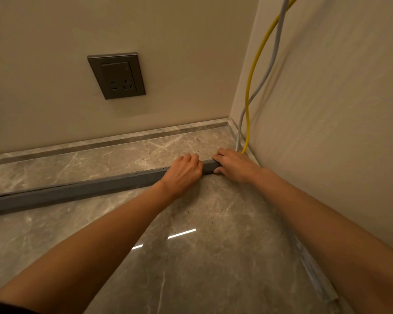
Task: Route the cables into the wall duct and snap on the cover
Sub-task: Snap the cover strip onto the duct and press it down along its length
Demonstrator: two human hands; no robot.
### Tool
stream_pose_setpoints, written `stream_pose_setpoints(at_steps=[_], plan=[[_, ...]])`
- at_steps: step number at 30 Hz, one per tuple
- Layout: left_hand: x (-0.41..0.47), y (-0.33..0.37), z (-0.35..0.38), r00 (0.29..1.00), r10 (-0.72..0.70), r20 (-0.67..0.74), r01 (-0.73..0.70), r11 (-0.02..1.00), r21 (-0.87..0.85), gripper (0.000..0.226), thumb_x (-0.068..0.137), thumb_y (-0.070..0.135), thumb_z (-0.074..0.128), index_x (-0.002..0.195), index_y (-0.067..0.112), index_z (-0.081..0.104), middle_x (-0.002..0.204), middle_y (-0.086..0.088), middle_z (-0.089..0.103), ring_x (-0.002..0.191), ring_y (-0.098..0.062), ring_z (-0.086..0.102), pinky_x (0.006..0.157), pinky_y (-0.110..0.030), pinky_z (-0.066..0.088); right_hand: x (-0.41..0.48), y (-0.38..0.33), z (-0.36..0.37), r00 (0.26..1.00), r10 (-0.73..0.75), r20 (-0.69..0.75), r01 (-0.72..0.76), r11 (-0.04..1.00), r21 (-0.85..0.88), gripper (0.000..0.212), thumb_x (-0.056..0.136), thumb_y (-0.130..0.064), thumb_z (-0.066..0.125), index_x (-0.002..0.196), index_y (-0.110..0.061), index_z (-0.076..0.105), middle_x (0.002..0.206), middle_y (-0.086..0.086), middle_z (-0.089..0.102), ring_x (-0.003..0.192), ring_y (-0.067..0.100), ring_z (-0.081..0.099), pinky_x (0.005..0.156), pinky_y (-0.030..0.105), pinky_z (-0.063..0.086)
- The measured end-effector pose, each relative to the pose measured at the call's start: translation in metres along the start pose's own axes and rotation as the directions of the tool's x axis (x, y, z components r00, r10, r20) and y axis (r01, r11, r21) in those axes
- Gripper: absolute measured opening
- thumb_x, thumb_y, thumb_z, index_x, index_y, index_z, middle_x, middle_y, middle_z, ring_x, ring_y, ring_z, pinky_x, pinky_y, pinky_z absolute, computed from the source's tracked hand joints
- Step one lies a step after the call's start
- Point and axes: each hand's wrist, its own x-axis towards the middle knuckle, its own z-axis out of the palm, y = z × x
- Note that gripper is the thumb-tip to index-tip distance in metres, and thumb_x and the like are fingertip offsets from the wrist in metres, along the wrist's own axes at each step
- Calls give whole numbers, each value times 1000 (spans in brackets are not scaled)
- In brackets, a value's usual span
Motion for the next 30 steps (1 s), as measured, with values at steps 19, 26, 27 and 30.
stream_pose_setpoints(at_steps=[19,26,27,30], plan=[[12,6,-7,976,-196,96,216,929,-299,35,92,26,53,118,2,49,121,-15,54,109,-29,51,91,-36,41,-6,5,-6,999,15,39,-21,988,150,37,87,-19,63,121,-6,60,120,16,58,115,29,53,96,37,41],[19,12,-10,961,-193,199,259,880,-398,32,94,20,51,116,-1,57,118,-19,57,105,-33,55,85,-40,46,-9,4,-4,1000,20,-1,-19,991,135,32,88,-18,61,117,-5,60,119,16,58,114,29,53,89,34,41],[19,13,-10,961,-197,194,261,879,-399,31,93,20,51,115,-1,58,117,-19,57,105,-33,56,85,-40,46,-9,4,-4,1000,19,-2,-19,990,138,31,88,-18,61,116,-5,61,119,16,58,113,29,53,89,34,41],[19,14,-9,965,-195,177,251,883,-396,29,92,18,51,112,-2,59,116,-19,59,104,-33,56,84,-40,45,-10,3,-5,1000,17,-1,-16,991,135,28,88,-17,60,111,-3,64,116,16,59,111,28,55,88,33,41]])
